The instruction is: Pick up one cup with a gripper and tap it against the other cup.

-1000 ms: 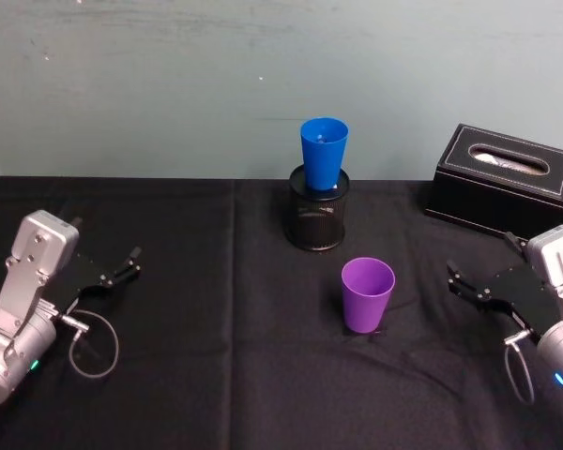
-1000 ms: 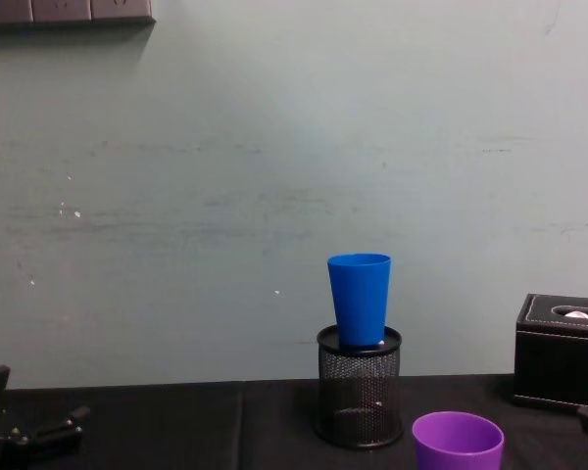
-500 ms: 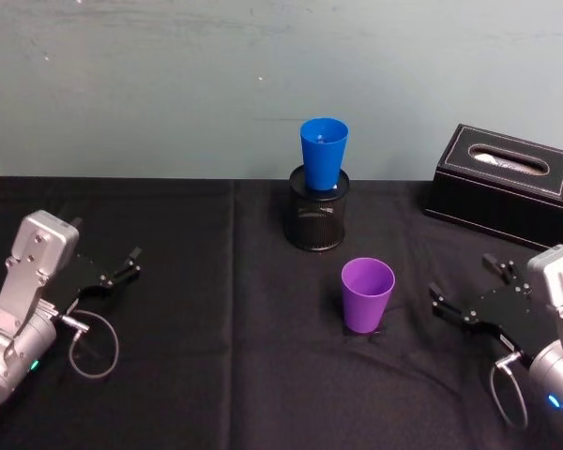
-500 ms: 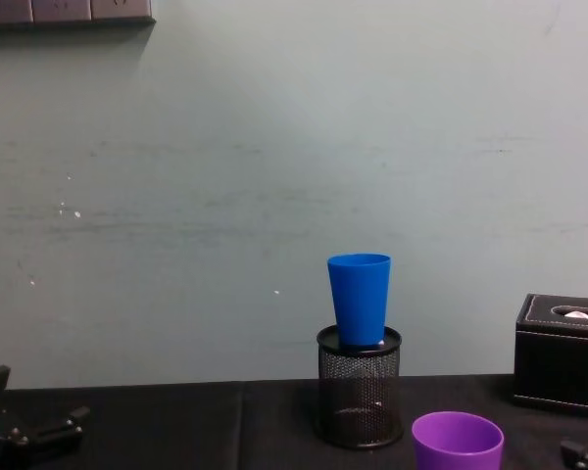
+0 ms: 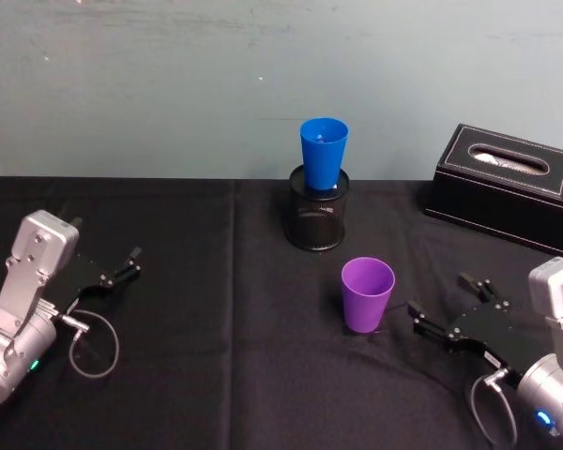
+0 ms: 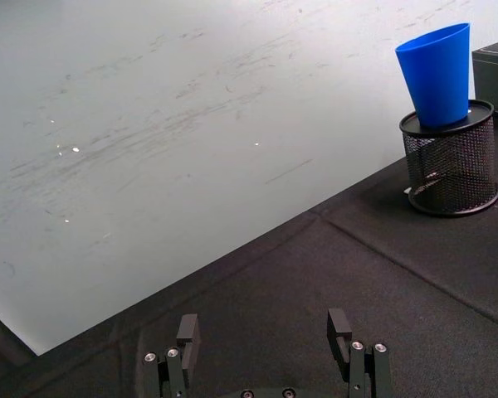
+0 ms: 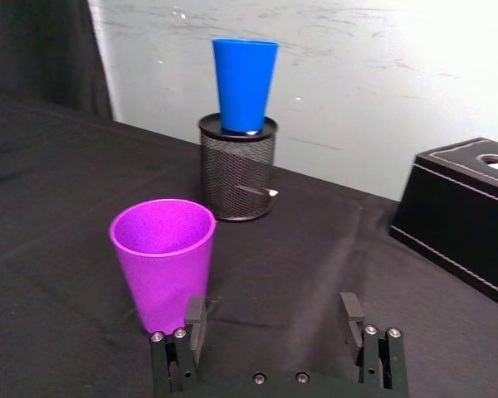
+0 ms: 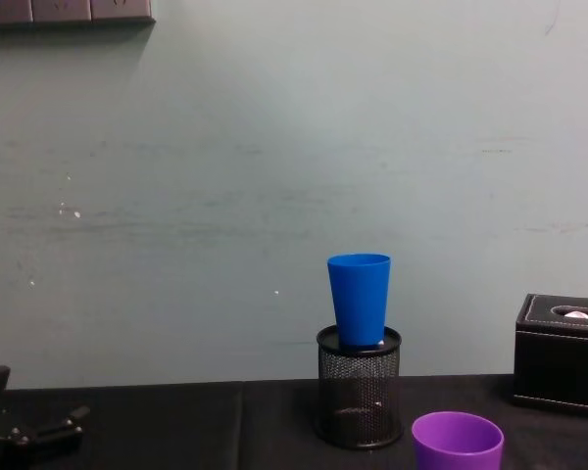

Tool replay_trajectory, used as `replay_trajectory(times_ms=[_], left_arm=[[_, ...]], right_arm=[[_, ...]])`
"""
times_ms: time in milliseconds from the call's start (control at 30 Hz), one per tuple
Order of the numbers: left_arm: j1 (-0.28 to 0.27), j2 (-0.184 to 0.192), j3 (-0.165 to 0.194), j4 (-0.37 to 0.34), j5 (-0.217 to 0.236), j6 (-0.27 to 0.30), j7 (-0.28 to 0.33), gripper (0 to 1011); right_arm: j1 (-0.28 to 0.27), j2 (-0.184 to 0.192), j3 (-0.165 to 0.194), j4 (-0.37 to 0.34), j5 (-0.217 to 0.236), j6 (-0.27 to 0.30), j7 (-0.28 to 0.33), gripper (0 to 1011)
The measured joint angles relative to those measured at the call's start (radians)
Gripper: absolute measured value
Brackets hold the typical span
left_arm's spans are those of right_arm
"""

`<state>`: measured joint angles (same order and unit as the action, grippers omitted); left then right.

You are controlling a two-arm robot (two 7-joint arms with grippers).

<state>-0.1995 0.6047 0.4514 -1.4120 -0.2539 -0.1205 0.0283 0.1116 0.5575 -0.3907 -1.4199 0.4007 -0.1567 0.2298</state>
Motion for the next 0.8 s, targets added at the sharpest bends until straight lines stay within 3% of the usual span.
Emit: replay_trajectory(times_ms=[800], left_arm=[[0.000,0.000,0.000,0.000,0.000,0.000,0.000,1011]], right_arm=[[0.018,-0.077,-0.017,0.038,-0.052,-0.021,0.091,1004]])
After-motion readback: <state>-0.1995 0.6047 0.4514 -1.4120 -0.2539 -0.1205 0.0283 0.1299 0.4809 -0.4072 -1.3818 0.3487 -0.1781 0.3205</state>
